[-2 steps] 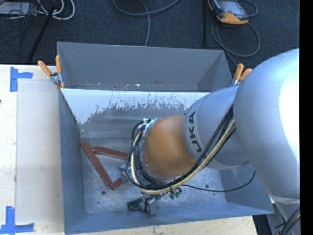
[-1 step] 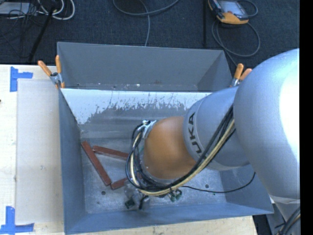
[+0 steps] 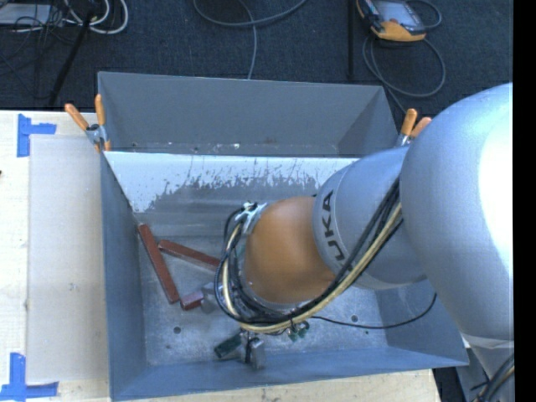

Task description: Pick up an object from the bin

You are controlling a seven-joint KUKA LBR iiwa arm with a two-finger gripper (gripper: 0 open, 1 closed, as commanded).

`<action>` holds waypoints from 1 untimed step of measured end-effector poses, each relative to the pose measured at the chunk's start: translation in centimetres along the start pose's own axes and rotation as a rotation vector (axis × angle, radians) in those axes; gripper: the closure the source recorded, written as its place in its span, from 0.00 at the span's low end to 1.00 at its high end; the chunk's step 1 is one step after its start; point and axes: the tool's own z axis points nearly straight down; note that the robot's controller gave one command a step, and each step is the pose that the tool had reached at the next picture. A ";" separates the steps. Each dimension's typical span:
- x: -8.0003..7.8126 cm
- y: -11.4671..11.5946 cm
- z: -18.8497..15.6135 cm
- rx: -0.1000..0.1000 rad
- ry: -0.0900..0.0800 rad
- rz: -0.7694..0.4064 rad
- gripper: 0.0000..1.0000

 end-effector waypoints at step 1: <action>0.4 0.1 0.2 -0.003 0.017 -0.002 1.00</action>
Offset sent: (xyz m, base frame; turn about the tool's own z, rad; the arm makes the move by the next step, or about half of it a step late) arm 0.0000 0.0000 0.0000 0.0000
